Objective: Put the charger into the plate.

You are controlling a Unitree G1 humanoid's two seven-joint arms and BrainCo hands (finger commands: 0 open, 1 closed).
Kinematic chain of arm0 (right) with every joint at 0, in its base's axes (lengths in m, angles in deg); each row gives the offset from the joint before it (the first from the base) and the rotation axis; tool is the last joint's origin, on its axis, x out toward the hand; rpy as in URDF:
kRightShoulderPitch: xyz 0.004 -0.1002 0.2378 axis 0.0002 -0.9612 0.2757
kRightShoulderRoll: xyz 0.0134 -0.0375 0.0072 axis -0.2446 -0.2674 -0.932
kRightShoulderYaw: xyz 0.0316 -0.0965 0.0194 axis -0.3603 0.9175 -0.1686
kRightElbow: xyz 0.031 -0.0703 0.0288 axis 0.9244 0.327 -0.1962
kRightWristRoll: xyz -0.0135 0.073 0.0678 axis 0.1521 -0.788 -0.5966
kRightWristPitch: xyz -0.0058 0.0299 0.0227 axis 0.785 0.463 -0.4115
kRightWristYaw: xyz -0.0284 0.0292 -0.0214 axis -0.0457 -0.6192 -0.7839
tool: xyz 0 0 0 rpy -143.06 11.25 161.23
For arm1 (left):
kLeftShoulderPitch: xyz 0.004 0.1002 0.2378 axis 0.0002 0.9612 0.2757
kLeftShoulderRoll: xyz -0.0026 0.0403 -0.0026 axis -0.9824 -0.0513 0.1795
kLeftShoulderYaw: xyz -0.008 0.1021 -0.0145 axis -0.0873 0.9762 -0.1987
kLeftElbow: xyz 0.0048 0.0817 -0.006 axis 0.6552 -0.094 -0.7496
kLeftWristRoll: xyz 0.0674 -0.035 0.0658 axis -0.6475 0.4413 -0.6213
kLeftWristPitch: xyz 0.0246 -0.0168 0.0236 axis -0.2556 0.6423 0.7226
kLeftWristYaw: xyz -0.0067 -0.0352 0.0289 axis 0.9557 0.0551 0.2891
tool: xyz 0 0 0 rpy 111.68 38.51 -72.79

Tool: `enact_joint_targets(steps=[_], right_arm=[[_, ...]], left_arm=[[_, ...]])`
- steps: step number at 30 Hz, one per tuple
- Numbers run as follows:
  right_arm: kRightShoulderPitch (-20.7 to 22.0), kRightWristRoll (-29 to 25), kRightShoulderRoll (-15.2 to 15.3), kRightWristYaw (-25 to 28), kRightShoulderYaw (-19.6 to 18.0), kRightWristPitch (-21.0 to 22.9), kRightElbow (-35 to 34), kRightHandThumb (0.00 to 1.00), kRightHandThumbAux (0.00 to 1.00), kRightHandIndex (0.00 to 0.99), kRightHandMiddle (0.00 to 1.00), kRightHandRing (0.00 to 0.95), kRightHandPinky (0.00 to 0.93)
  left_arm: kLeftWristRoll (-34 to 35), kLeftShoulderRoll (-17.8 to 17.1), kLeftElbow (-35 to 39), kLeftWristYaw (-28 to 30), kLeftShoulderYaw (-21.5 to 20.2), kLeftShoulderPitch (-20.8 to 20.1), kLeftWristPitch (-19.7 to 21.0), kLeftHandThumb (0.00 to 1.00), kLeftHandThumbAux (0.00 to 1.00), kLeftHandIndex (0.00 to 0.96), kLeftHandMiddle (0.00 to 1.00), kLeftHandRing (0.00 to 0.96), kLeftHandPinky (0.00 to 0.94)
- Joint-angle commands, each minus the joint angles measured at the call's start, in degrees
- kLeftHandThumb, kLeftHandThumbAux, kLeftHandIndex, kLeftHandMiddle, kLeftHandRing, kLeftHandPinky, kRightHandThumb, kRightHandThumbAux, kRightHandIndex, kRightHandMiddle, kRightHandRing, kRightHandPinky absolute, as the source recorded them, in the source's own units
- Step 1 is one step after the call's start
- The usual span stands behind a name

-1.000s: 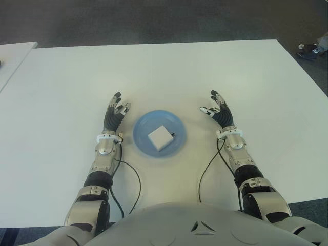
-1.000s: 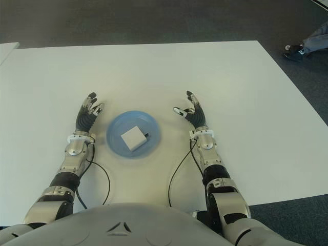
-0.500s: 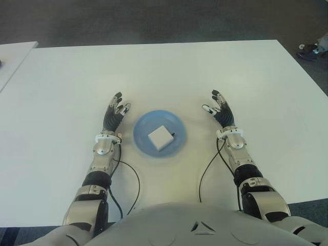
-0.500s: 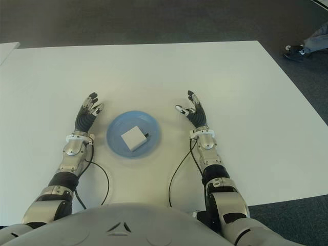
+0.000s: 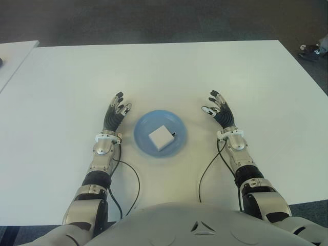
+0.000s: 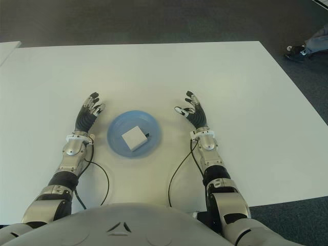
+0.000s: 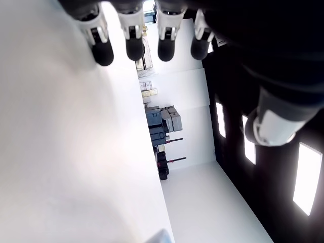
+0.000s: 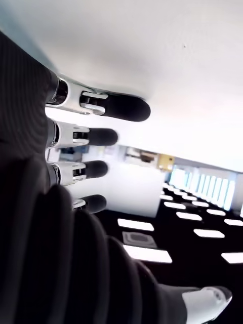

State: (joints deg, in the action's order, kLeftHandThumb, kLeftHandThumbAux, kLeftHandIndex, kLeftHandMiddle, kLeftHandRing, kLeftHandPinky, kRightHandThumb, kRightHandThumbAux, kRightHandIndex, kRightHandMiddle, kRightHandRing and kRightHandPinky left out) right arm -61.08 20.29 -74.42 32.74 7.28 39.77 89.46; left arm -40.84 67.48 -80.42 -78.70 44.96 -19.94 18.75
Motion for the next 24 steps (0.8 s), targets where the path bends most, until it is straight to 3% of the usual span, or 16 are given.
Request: enact_joint_targets(steps=[1, 4, 9, 24], right_arm=[[-4.5, 0.8, -1.2, -0.5, 0.4, 0.3, 4.8, 0.103, 0.608, 0.014, 0.284, 0.310, 0.243], [-4.3, 1.7, -1.1, -1.3, 0.6, -0.7, 5.3, 0.089, 0.592, 0.025, 0.159, 0.154, 0.092], [-4.1, 2.0, -1.1, -1.4, 0.9, -0.4, 5.3, 0.077, 0.559, 0.008, 0.041, 0.031, 0.019], [-4.1, 0.9, -1.5, -0.5, 0.4, 1.6, 4.8, 0.114, 0.524, 0.000, 0.000, 0.000, 0.065]], left_arm=[[-0.3, -0.2, -1.1, 1.5, 0.9, 1.6, 1.6, 0.001, 0.534, 0.000, 0.000, 0.000, 0.000], [-0.3, -0.3, -1.1, 1.8, 1.0, 1.6, 1.6, 0.000, 0.523, 0.000, 0.000, 0.000, 0.000], [-0.1, -0.5, -1.6, 2.3, 0.8, 1.4, 1.5, 0.000, 0.514, 0.000, 0.000, 0.000, 0.000], [0.5, -0.4, -1.7, 2.8, 0.5, 1.3, 2.2, 0.028, 0.520, 0.000, 0.000, 0.000, 0.007]])
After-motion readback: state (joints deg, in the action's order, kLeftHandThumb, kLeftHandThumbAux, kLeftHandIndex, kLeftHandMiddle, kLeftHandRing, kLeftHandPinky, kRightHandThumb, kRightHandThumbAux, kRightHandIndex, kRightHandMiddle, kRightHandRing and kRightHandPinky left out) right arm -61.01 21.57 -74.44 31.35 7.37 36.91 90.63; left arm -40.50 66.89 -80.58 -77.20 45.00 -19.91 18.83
